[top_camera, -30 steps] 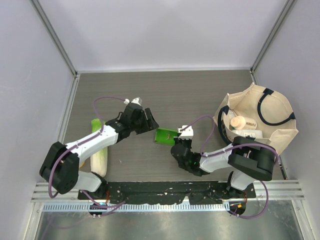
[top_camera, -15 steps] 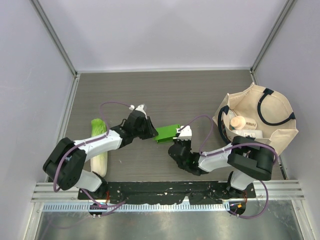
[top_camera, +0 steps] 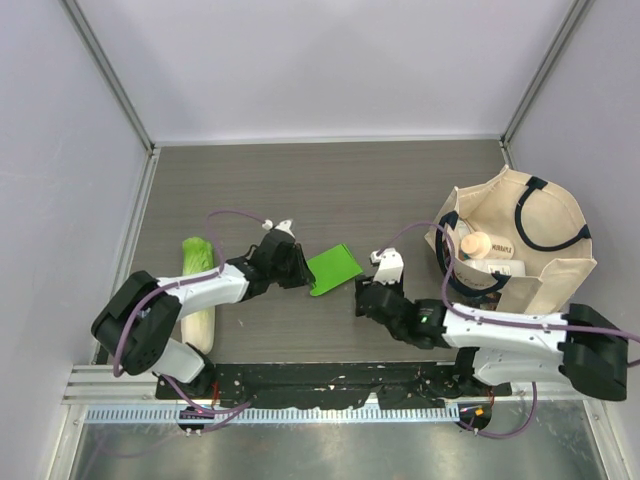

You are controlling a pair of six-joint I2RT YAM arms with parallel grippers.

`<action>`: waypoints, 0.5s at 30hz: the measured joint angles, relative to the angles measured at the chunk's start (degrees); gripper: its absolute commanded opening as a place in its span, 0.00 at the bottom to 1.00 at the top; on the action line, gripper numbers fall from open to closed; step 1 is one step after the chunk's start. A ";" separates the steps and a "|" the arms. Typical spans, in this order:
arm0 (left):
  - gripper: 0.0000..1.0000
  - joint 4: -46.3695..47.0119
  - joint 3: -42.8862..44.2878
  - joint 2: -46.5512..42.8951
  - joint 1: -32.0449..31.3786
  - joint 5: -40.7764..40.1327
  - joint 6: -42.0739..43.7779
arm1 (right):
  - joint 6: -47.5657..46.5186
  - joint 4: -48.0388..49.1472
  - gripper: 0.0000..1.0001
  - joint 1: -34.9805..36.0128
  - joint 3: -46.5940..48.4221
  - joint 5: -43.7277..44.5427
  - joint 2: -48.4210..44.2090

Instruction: Fold the paper box

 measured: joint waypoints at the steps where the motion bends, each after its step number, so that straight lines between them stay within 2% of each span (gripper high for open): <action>1: 0.17 0.00 0.00 0.22 -0.07 0.00 0.00 | -0.11 -1.88 0.64 -0.76 0.22 -2.56 -1.75; 4: 0.16 0.09 0.00 0.50 -0.22 -0.02 0.00 | -2.14 -5.86 0.62 -7.65 3.37 -14.10 -4.92; 7: 0.16 -0.04 0.22 0.63 -0.31 -0.07 0.09 | -5.53 -5.88 0.60 -15.82 8.66 -24.44 -3.23; 9: 0.17 -0.37 0.59 0.85 -0.31 -0.09 0.26 | -8.52 -5.14 0.55 -20.28 13.60 -30.97 0.83; 15: 0.17 -1.60 1.79 1.57 -0.31 -0.11 0.94 | -17.77 -0.85 0.56 -28.61 22.77 -44.57 17.18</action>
